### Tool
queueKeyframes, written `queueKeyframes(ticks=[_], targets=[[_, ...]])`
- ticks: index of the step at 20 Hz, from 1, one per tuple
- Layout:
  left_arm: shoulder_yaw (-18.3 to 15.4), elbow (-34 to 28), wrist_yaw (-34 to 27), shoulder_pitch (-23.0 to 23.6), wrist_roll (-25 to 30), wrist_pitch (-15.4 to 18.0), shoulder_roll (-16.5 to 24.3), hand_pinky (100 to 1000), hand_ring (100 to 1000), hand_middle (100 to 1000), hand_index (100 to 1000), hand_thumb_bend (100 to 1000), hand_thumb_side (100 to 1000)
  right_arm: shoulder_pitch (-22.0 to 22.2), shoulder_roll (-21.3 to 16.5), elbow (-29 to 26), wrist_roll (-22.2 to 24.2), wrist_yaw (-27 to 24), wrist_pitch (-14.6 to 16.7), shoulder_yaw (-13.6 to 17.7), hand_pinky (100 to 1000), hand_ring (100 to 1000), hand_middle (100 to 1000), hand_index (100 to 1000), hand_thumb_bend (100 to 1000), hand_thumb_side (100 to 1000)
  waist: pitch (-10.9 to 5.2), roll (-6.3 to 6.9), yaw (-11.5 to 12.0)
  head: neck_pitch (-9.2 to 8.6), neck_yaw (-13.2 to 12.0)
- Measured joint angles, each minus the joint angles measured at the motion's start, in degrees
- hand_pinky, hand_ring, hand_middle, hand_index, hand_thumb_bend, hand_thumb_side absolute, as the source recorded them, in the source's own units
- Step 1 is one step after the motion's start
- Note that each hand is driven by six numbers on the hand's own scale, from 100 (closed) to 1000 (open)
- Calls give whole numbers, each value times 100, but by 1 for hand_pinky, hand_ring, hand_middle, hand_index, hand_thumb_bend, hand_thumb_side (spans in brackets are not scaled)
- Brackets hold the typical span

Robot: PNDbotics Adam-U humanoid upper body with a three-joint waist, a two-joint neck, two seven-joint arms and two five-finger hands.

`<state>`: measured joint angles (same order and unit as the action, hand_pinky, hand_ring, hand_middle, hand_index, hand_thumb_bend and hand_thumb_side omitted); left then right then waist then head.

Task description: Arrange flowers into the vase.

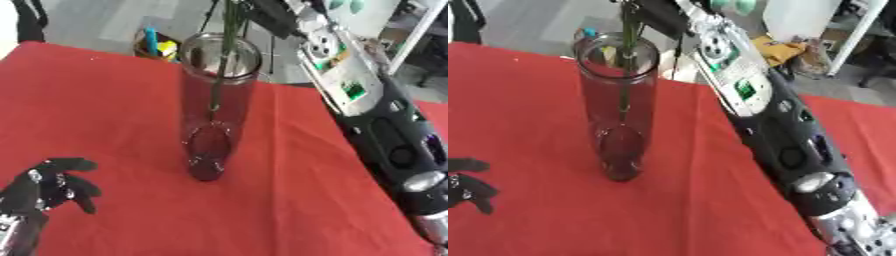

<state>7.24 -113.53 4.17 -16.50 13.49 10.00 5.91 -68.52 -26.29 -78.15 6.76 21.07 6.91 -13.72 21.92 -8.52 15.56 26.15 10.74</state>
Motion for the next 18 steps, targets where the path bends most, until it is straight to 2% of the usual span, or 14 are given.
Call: queueKeyframes(ticks=[14, 18], targets=[[0, 0, 30, 1, 42, -13, 0, 445, 578, 691, 803, 132, 1000, 3, -118, -104, 740, -52, 135, 30, 625, 967, 513, 653, 136, 1000, 4, 6, -9, 0, -4], [0, 0, 30, 1, 55, -20, 0, 445, 578, 692, 803, 132, 1000, 2, -131, -112, 878, -44, 155, 41, 628, 970, 517, 639, 100, 1000, 4, -4, -9, 0, -9]])
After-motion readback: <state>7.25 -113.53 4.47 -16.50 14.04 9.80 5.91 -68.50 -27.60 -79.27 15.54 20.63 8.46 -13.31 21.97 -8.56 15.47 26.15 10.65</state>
